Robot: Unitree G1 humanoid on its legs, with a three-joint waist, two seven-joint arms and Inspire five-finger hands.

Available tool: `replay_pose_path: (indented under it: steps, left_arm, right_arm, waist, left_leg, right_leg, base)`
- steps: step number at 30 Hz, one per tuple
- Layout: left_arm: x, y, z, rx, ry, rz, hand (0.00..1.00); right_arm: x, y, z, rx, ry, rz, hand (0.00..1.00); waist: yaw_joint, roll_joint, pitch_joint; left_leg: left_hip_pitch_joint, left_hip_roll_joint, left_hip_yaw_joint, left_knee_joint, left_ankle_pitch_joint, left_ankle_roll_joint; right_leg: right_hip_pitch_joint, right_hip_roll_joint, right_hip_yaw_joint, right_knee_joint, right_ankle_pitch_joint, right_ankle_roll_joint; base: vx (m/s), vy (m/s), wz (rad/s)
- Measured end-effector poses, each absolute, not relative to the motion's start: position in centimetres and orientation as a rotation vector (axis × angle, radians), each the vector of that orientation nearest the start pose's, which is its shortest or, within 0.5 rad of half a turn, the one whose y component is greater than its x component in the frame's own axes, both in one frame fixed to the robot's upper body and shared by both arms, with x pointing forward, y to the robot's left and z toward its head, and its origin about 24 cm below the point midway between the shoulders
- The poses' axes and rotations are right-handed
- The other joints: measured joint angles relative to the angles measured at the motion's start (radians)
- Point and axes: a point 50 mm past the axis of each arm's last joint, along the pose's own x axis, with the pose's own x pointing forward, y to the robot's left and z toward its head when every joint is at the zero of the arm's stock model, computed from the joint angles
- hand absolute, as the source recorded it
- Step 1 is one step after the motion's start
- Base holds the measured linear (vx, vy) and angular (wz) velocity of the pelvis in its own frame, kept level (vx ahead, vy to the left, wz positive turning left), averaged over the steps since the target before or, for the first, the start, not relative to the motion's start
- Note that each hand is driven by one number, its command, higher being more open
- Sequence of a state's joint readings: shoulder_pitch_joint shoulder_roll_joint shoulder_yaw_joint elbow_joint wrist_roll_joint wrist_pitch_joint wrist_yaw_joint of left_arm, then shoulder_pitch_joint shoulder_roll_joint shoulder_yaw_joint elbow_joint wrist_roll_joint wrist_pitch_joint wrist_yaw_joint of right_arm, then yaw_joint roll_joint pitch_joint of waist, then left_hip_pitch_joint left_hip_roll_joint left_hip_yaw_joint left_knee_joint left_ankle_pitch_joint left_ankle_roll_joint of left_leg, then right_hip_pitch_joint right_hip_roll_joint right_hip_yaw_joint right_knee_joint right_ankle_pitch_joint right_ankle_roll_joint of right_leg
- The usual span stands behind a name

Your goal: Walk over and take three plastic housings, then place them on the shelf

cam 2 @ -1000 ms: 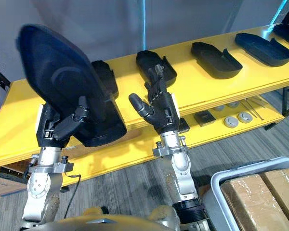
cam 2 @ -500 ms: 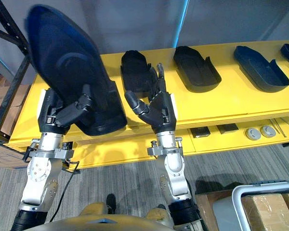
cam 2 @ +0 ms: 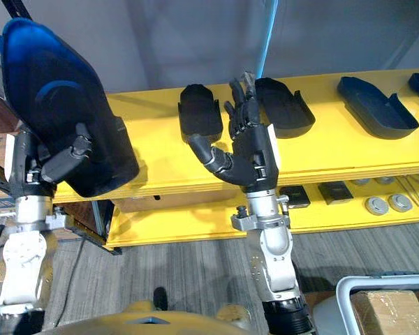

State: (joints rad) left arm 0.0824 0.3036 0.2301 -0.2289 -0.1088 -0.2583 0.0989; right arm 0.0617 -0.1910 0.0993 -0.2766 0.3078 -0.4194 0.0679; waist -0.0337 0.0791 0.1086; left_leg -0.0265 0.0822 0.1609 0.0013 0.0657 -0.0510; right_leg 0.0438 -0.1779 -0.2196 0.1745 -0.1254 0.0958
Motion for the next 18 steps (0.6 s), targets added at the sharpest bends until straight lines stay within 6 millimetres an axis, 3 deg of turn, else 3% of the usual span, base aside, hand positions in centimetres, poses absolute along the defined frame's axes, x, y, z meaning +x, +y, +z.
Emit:
replay_pose_path:
  steps: [5, 9, 12, 16, 18]
  left_arm:
    - [23.3, 28.9, 13.3, 0.239, -0.429, 0.375, 0.0]
    - [23.0, 30.7, 13.2, 0.198, -0.401, 0.426, 0.0]
    - [22.6, 33.2, 12.7, 0.198, -0.335, 0.477, 0.0]
    - [22.7, 35.5, 12.0, 0.173, -0.235, 0.47, 0.0]
    - [23.0, 36.4, 10.9, 0.11, -0.174, 0.459, 0.0]
  right_arm:
    - [20.8, -17.7, 10.8, -0.096, -0.508, -0.088, 1.0]
    - [18.1, -22.0, 8.0, -0.189, -0.324, -0.292, 1.0]
    - [15.6, -24.1, 5.4, -0.221, -0.148, -0.298, 1.0]
    - [11.4, -25.1, -0.8, -0.169, 0.191, -0.253, 1.0]
    - [8.6, -25.1, -4.9, -0.137, 0.403, -0.246, 1.0]
  waist:
    - [-0.031, 0.001, -0.012]
    - [-0.068, 0.0, -0.013]
    - [-0.101, 0.003, -0.015]
    - [-0.126, 0.014, -0.019]
    - [-0.129, 0.016, -0.02]
  left_leg:
    - [0.035, -0.004, 0.073, -0.085, 0.053, -0.006]
    - [0.041, -0.004, 0.113, -0.085, 0.05, -0.009]
    - [0.06, 0.002, 0.151, -0.085, 0.05, -0.01]
    - [0.071, 0.022, 0.173, -0.086, 0.036, -0.024]
    - [0.068, 0.027, 0.182, -0.086, 0.034, -0.028]
  right_leg:
    - [-0.051, 0.003, 0.069, 0.009, 0.014, 0.018]
    - [-0.064, 0.005, 0.105, -0.002, 0.022, 0.022]
    - [-0.062, 0.013, 0.132, -0.003, 0.022, 0.022]
    - [-0.062, 0.033, 0.152, -0.003, 0.022, 0.018]
    - [-0.068, 0.039, 0.158, 0.001, 0.021, 0.016]
  base:
    - [0.03, 0.03, -0.37]
    - [0.06, 0.011, -0.24]
    - [0.04, -0.016, -0.29]
    - [-0.01, -0.023, -0.19]
    - [-0.05, -0.01, -0.08]
